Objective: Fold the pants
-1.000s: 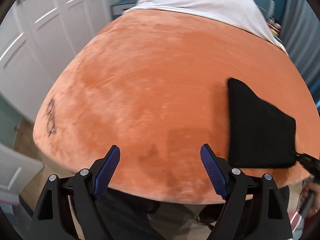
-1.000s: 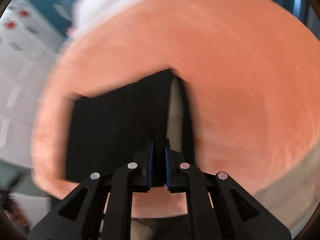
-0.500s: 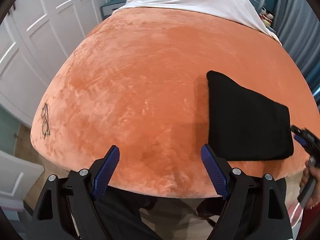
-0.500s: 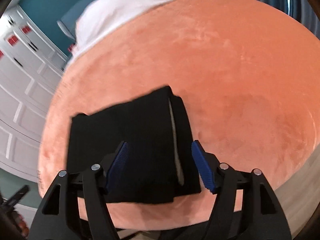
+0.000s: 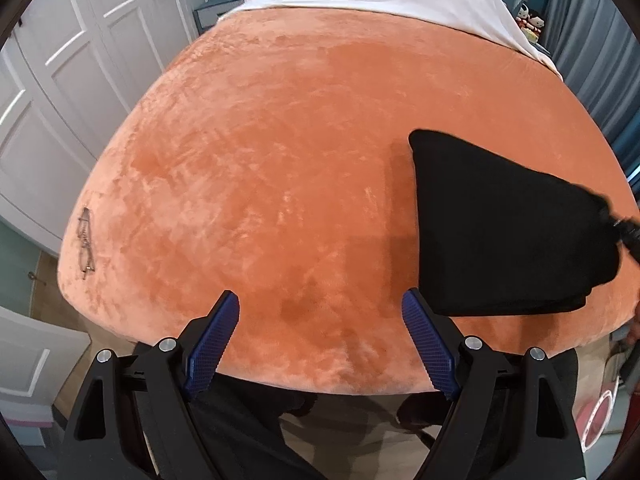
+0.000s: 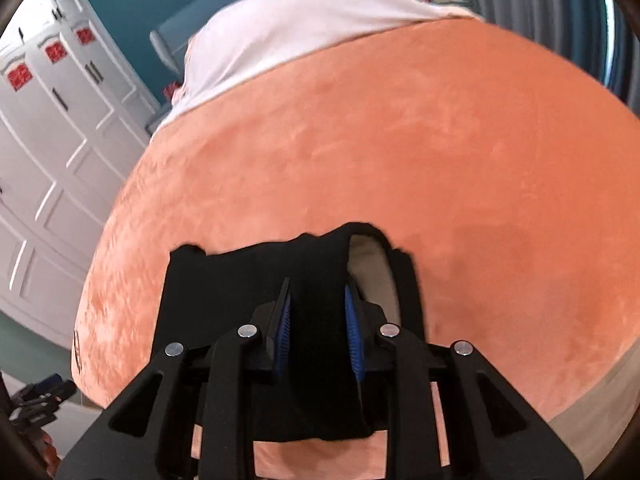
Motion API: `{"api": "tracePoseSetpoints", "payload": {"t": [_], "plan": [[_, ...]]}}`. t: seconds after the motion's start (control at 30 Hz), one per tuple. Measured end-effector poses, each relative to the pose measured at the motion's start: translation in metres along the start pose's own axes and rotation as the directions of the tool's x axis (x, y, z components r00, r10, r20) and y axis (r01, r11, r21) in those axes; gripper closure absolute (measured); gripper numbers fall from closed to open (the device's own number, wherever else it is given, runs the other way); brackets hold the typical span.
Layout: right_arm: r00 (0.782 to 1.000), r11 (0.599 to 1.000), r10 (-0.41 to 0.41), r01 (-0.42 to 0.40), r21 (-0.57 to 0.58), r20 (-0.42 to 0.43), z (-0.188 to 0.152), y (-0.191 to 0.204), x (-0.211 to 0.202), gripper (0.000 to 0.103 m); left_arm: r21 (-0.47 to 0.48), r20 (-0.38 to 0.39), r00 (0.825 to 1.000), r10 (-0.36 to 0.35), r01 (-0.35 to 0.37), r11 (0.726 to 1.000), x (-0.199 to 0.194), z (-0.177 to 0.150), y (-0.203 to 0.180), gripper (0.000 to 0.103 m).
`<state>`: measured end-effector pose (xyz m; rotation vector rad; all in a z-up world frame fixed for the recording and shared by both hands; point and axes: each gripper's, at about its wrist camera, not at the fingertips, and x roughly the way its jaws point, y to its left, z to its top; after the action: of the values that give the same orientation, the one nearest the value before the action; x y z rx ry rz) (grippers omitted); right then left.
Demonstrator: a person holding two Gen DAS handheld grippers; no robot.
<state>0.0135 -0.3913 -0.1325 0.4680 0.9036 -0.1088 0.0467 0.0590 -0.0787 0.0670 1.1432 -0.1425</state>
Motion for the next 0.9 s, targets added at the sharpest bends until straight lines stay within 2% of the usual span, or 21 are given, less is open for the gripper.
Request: {"api": "tracePoseSetpoints", "payload": {"t": [0.03, 0.1, 0.17, 0.2, 0.23, 0.27, 0.33, 0.4, 0.5, 0.53, 0.57, 0.6, 0.63, 0.67, 0.7, 0.77, 0.8, 0.83, 0.9], "plan": [[0.996, 0.999, -0.048, 0.047, -0.024, -0.070, -0.005, -0.008, 0.022, 0.078, -0.002, -0.007, 1.000, -0.011, 0.011, 1.000, 0.003, 0.000, -0.002, 0.022], [0.955, 0.983, -0.179, 0.167, -0.073, -0.237, -0.023, -0.021, 0.063, 0.069, 0.013, -0.020, 0.999, -0.030, 0.031, 0.999, 0.009, 0.002, -0.009, 0.022], [0.975, 0.987, -0.158, 0.159, -0.005, -0.153, -0.023, -0.014, 0.040, 0.069, 0.044, -0.009, 1.000, -0.017, 0.018, 0.999, 0.011, 0.003, -0.018, 0.022], [0.984, 0.986, -0.168, 0.166, -0.029, -0.058, -0.019, 0.005, 0.020, 0.068, 0.069, 0.004, 1.000, -0.002, 0.001, 0.998, 0.012, 0.005, -0.025, 0.022], [0.988, 0.986, -0.152, 0.151, -0.064, -0.008, -0.015, 0.023, 0.011, 0.069, 0.093, 0.012, 1.000, 0.002, -0.003, 0.996, 0.014, 0.006, -0.032, 0.022], [0.994, 0.988, -0.109, 0.108, -0.106, -0.001, -0.011, 0.043, 0.008, 0.069, 0.111, 0.014, 1.000, 0.000, -0.001, 0.994, 0.016, 0.007, -0.037, 0.022], [0.997, 0.978, 0.030, -0.044, -0.206, -0.071, 0.002, 0.094, 0.021, 0.079, 0.161, 0.007, 1.000, -0.014, 0.013, 0.987, 0.024, 0.011, -0.054, 0.022], [0.981, 0.948, 0.121, -0.158, -0.275, -0.149, 0.012, 0.140, 0.045, 0.084, 0.204, 0.004, 1.000, -0.031, 0.030, 0.979, 0.030, 0.015, -0.071, 0.022], [0.958, 0.897, 0.102, -0.205, -0.392, -0.269, 0.021, 0.193, 0.105, 0.085, 0.255, 0.010, 0.998, -0.057, 0.053, 0.966, 0.031, 0.015, -0.088, 0.022], [0.947, 0.896, 0.097, -0.218, -0.387, -0.307, 0.023, 0.199, 0.126, 0.085, 0.266, 0.009, 0.998, -0.062, 0.057, 0.962, 0.032, 0.014, -0.092, 0.022], [0.920, 0.896, 0.072, -0.229, -0.381, -0.385, 0.021, 0.207, 0.162, 0.085, 0.279, 0.006, 0.998, -0.070, 0.065, 0.958, 0.033, 0.013, -0.097, 0.022], [0.907, 0.893, 0.028, -0.211, -0.398, -0.419, 0.015, 0.209, 0.184, 0.085, 0.296, 0.002, 0.997, -0.072, 0.068, 0.953, 0.034, 0.012, -0.102, 0.022], [0.899, 0.890, -0.022, -0.182, -0.419, -0.438, 0.011, 0.214, 0.203, 0.087, 0.305, 0.000, 0.998, -0.070, 0.067, 0.950, 0.034, 0.011, -0.105, 0.022], [0.894, 0.886, -0.033, -0.181, -0.427, -0.448, 0.009, 0.216, 0.209, 0.087, 0.314, -0.002, 0.997, -0.072, 0.069, 0.947, 0.034, 0.010, -0.108, 0.022], [0.902, 0.889, -0.011, -0.188, -0.417, -0.431, 0.012, 0.218, 0.201, 0.087, 0.325, -0.007, 0.997, -0.078, 0.076, 0.943, 0.035, 0.010, -0.112, 0.022], [0.936, 0.906, 0.069, -0.204, -0.372, -0.345, 0.022, 0.208, 0.160, 0.087, 0.335, -0.019, 0.996, -0.091, 0.092, 0.938, 0.037, 0.009, -0.118, 0.022], [0.962, 0.922, 0.070, -0.164, -0.351, -0.266, 0.025, 0.189, 0.129, 0.087, 0.341, -0.026, 0.995, -0.099, 0.102, 0.934, 0.040, 0.008, -0.121, 0.022], [0.975, 0.936, 0.061, -0.129, -0.326, -0.213, 0.024, 0.171, 0.108, 0.085, 0.344, -0.032, 0.994, -0.102, 0.106, 0.933, 0.042, 0.008, -0.124, 0.022], [0.988, 0.972, 0.027, -0.062, -0.227, -0.154, 0.010, 0.115, 0.072, 0.084, 0.351, -0.053, 0.992, -0.112, 0.124, 0.928, 0.048, 0.007, -0.132, 0.022]]}}
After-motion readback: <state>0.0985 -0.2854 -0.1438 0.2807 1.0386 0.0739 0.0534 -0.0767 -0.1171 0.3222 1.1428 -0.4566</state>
